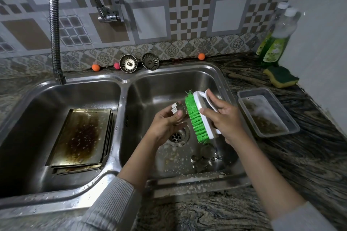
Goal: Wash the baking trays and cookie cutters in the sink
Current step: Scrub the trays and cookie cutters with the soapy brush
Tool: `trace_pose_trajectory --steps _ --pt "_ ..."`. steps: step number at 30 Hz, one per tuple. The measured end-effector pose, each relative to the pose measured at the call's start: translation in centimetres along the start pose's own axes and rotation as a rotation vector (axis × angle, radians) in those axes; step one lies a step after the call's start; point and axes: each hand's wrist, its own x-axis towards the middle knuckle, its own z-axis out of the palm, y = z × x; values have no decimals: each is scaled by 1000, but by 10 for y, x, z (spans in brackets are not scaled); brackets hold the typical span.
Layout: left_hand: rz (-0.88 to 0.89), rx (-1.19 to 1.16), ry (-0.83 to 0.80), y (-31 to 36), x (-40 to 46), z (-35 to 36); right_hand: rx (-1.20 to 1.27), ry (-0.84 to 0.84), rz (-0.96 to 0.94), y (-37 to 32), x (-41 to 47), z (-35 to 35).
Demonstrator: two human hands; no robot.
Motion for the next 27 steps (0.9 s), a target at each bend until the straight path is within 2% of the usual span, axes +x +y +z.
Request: trace_pose_trajectory --steps 6,12,14,21,24,27 --pt "15 6 -116 11 -1 6 29 -3 -73 -11 3 2" --pt "14 -15 -130 14 0 15 -40 -32 -145 -19 11 8" --pt "44 -98 -106 17 -1 19 -78 -17 -140 -16 10 11" --pt "96 -169 171 27 8 6 -223 -108 -120 -4 -6 -1" --pt "21 -90 91 17 7 11 -163 -10 -148 -21 11 -3" --pt "31 -166 62 11 7 26 -149 -11 -122 -23 17 12"
